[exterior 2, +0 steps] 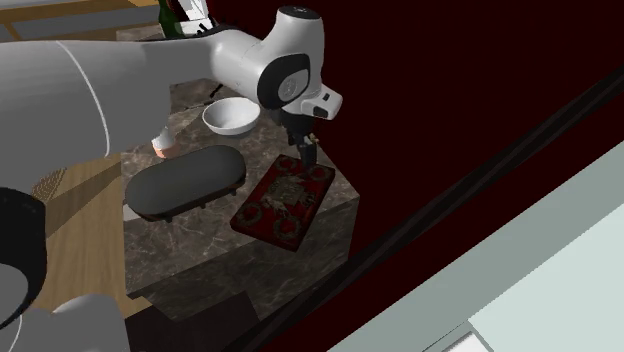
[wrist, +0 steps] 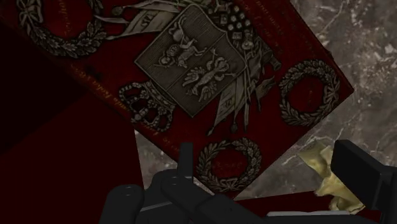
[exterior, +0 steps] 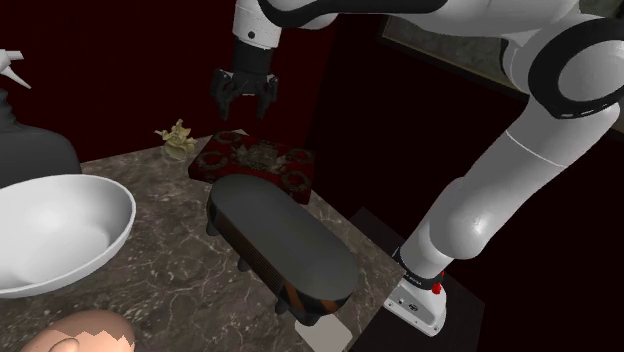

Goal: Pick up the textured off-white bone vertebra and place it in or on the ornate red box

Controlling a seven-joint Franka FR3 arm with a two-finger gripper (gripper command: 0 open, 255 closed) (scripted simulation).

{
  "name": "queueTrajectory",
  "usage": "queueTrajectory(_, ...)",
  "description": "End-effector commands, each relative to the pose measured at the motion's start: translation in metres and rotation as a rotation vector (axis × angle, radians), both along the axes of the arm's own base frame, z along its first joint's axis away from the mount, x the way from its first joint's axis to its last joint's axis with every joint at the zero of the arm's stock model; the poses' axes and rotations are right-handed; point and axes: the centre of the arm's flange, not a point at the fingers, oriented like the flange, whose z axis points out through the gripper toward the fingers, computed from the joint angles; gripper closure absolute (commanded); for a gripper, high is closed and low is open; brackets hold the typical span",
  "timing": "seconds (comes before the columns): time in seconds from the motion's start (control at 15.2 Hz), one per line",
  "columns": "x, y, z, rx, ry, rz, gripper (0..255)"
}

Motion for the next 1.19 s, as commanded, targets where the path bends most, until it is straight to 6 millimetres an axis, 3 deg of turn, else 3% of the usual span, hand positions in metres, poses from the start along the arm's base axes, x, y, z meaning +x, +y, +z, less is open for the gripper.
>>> queueTrajectory(0.0,0.018,0.019,-0.001,0.002,0.001,-0.006,0)
queueTrajectory(0.59,0.104,0.099,-0.017,0.008,0.007,-0.029,0)
queueTrajectory(1.12,0.105,0.104,-0.057,0.008,0.007,-0.030,0)
